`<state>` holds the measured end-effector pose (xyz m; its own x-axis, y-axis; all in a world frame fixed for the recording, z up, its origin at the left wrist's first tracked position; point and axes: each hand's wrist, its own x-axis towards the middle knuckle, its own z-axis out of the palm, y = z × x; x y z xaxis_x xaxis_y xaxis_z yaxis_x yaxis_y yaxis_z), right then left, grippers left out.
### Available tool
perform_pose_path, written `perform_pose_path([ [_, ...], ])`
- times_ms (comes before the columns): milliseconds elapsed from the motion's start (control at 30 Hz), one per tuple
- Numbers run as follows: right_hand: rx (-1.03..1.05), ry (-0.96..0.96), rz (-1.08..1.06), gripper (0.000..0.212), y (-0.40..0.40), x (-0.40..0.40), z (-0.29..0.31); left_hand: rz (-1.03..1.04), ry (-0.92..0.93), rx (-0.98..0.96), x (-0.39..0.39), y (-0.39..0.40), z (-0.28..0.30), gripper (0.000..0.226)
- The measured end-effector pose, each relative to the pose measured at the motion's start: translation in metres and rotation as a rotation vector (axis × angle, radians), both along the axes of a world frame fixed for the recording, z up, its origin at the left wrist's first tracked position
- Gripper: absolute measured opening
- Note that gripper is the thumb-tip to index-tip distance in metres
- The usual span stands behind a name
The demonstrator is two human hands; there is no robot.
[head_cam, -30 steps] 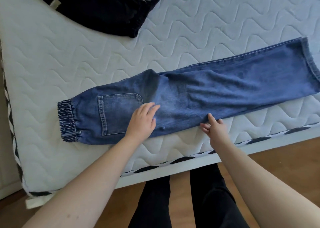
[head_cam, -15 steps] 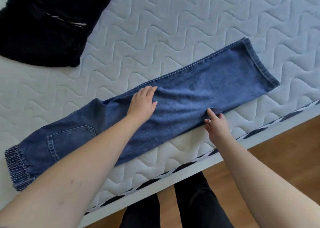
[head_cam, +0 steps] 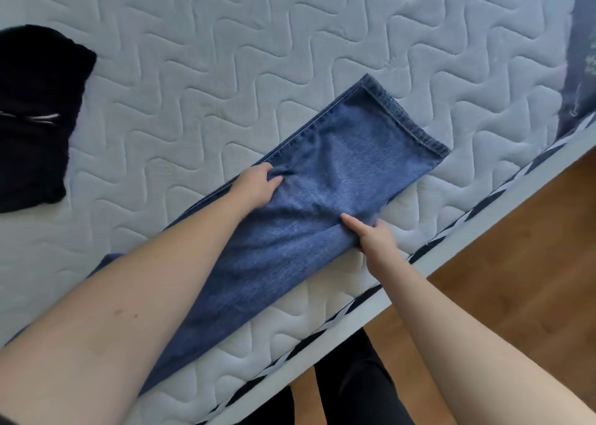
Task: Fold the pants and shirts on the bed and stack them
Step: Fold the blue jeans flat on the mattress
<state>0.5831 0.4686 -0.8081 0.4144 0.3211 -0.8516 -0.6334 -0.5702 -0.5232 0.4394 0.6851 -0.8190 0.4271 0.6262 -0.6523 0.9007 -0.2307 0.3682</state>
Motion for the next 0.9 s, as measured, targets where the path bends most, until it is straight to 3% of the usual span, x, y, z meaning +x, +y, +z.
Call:
perform_pose_path([
  [100, 0.138, 0.108, -0.118, 0.044, 0.001, 0.017, -0.003, 0.112, -0.016, -0.003, 0.013, 0.007, -0.003, 0.021],
  [200, 0.176, 0.116, -0.238, 0.038, 0.007, 0.041, -0.006, 0.116, -0.030, -0.028, 0.023, 0.015, -0.004, 0.016],
  [300, 0.195, 0.055, -0.323, 0.036, 0.013, 0.068, -0.008, 0.110, -0.111, -0.131, 0.045, 0.018, 0.000, 0.030],
  [433, 0.100, -0.101, -0.200, 0.041, 0.017, 0.089, -0.008, 0.098, -0.258, -0.215, 0.089, 0.019, 0.007, 0.040],
  [567, -0.175, -0.470, -0.012, 0.041, 0.019, 0.099, -0.009, -0.004, -0.272, -0.021, 0.129, 0.025, 0.006, 0.020],
  [667, -0.248, -0.529, 0.030, 0.038, 0.022, 0.104, -0.014, 0.029, -0.225, 0.069, 0.139, 0.038, 0.001, 0.022],
  [767, -0.059, -0.466, -0.050, 0.032, 0.026, 0.114, -0.017, 0.080, -0.153, 0.083, 0.145, 0.050, -0.006, 0.027],
  [900, 0.120, -0.421, -0.106, 0.047, 0.018, 0.147, -0.018, 0.100, -0.211, 0.021, 0.169, 0.051, -0.005, 0.032],
])
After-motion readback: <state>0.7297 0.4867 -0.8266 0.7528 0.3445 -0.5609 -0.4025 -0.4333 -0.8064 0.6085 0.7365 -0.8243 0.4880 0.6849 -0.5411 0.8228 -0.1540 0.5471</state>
